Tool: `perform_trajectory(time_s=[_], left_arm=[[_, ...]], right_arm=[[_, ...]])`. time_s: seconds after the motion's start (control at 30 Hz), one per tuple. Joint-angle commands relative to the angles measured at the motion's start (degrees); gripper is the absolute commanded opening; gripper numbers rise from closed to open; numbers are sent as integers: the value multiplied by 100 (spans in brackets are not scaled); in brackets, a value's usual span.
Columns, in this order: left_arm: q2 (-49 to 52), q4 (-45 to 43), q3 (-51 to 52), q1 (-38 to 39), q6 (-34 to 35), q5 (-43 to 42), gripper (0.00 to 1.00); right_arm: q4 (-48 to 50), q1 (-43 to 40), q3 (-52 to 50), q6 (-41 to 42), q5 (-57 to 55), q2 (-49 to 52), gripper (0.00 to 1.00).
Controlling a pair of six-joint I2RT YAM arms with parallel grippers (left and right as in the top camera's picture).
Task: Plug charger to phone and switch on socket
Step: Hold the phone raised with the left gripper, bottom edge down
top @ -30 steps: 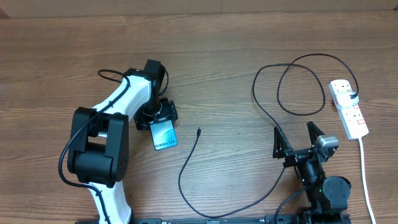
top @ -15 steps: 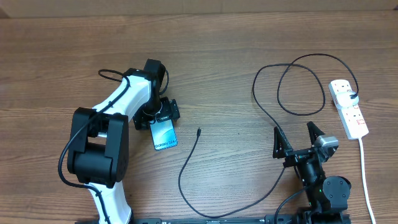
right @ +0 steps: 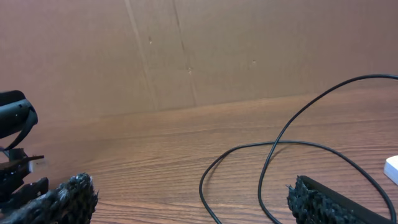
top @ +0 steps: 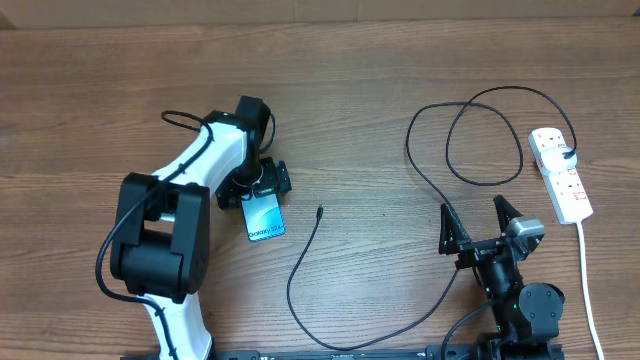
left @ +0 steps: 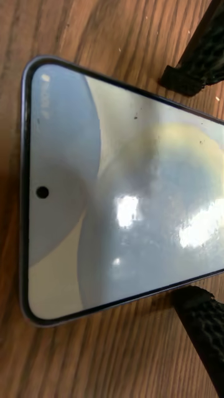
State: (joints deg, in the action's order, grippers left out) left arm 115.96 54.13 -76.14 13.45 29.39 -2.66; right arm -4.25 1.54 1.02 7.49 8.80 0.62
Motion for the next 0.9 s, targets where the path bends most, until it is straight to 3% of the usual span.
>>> perform_trajectory(time_s=[0.0, 0.7, 0.87], left_arm=[[566, -234, 374, 50, -260, 378, 100], [564, -144, 374, -35, -214, 109, 100], [564, -149, 374, -44, -415, -295, 87]], right_arm=[[26, -15, -57, 22, 22, -48, 100], [26, -15, -57, 22, 22, -48, 100], [26, -15, -57, 22, 22, -48, 100]])
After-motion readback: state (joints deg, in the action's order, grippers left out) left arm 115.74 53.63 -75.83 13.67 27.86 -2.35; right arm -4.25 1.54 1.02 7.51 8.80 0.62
